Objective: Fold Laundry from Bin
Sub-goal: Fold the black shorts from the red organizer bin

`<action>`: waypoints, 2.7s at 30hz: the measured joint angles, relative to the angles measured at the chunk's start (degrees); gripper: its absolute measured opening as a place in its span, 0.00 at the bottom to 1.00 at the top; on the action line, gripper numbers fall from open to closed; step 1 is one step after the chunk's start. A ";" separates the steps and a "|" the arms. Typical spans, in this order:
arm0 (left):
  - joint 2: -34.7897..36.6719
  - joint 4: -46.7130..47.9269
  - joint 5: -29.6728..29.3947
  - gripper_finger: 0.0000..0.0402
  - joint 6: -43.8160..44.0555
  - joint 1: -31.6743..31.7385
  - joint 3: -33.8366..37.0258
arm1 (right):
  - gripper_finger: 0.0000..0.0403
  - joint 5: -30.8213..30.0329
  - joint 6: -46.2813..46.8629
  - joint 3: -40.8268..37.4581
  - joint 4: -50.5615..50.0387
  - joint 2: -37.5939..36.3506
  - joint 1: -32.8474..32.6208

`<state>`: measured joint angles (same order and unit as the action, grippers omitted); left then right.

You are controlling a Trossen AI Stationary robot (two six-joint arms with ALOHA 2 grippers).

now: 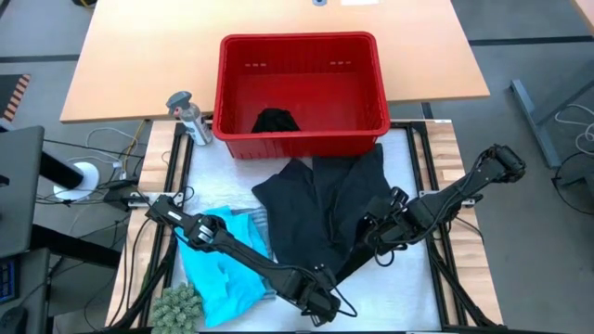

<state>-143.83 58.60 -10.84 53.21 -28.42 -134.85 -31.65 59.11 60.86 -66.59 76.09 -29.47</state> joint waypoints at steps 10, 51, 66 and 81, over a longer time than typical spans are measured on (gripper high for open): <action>9.96 9.43 -1.77 0.00 0.49 -0.13 -0.05 | 0.03 0.08 8.99 0.00 -13.29 -0.02 0.00; 0.26 -12.10 -6.01 0.54 -6.42 -1.26 2.61 | 0.03 0.56 1.65 0.04 -8.26 -0.04 2.51; 0.28 -8.76 -6.48 0.44 -6.63 -1.03 7.56 | 0.03 0.56 0.77 0.04 -7.47 -0.04 2.62; 0.26 0.93 -5.94 0.01 -5.08 -0.71 3.30 | 0.03 0.69 2.61 0.04 -10.62 -0.04 2.62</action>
<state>-143.57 59.54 -16.79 48.13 -29.14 -131.54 -30.96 61.71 60.90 -77.21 76.05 -26.85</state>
